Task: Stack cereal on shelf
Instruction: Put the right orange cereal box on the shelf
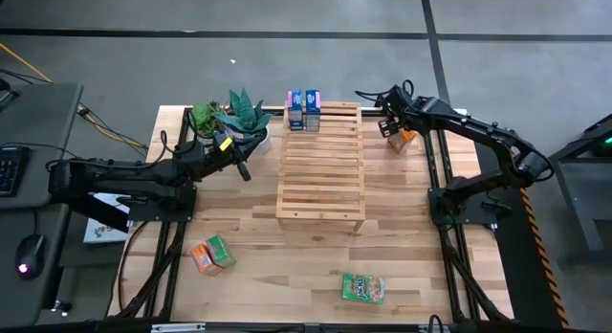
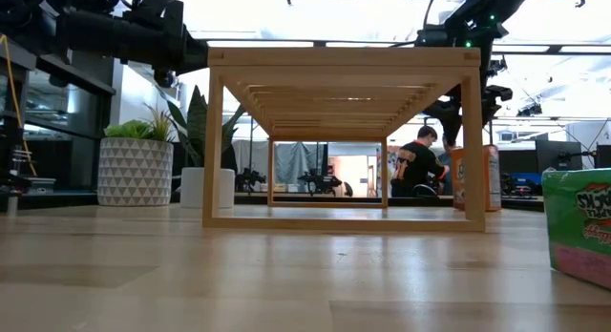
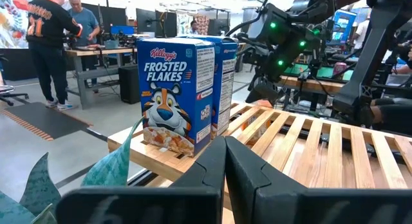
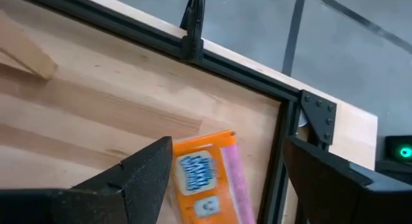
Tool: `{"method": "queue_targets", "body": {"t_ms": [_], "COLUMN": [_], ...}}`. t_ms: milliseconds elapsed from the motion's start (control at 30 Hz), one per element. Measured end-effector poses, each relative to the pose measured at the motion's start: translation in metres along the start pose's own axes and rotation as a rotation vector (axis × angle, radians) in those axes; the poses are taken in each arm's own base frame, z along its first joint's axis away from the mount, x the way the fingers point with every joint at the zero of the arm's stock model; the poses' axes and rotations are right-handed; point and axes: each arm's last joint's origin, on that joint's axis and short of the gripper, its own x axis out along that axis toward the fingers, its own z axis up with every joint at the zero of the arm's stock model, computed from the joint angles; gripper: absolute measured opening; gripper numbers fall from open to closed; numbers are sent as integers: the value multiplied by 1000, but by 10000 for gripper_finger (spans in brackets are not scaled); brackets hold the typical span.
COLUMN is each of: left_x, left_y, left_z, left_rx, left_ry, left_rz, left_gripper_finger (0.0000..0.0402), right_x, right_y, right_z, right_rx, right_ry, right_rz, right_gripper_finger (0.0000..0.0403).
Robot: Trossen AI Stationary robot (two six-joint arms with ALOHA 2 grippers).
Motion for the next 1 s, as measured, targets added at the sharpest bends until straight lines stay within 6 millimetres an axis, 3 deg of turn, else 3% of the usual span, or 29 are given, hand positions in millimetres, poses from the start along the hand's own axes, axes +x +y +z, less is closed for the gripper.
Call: {"method": "queue_targets", "body": {"t_ms": [367,1000], "left_x": [0,0], "left_y": [0,0], "left_z": [0,0], "left_rx": [0,-17], "left_ry": [1,0], "left_rz": [0,0], "left_gripper_finger": [0,0], "right_x": [24,26], "right_y": [2,4], "right_z": [-21,-24], "right_rx": [27,11], "right_ry": [36,92], "right_rz": [-21,89], "right_gripper_finger": [287,284]}}
